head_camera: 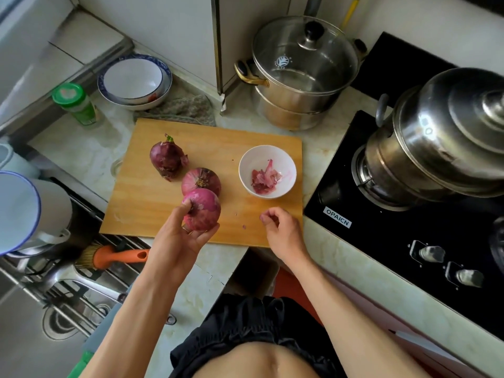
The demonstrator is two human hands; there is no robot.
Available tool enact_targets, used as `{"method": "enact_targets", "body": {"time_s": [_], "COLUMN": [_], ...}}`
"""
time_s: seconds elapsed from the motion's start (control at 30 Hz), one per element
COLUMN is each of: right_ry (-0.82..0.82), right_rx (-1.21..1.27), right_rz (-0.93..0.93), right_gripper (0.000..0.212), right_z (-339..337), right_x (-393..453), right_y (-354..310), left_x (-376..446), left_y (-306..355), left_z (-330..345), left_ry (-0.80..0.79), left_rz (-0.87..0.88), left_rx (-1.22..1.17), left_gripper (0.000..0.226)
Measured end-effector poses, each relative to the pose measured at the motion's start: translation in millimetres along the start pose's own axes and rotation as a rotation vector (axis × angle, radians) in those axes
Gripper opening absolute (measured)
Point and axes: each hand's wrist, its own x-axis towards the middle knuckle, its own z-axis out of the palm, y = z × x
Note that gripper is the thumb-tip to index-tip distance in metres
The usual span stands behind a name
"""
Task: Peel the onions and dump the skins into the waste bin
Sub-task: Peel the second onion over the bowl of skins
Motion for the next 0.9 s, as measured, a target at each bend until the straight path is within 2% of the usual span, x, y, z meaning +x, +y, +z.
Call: {"method": "enact_targets", "body": {"time_s": [0.2,0.4,0.53,0.9], "right_ry": [-0.140,-0.206,-0.231,-0.426], "right_rx": [-0.320,-0.644,-0.851,-1.114], "right_rz": [-0.212,-0.270,-0.282,-0.370], "right_gripper": [0.013,0.022,0.018,0.029], "right_z": [6.3,13.9,16.4,31.7], "right_x": [-4.9,1.4,4.3,9.9], "right_y": [-3.2,-24.6,-47.7,-81.5], "left_x": [3.9,2.3,0.5,4.2], "left_y": [-0.1,2.0,4.6,1.9], "left_z": [0.4,-2.9,-7.1,-11.9], "left_ry": [-0.013,0.005,0.008,0.008], "left_rz": [-0.012,-0.015,-0.010,-0.022], "left_rx": [0.039,0.040,0.056,0.059], "left_gripper": [0.031,0.026,0.022,0.020]}}
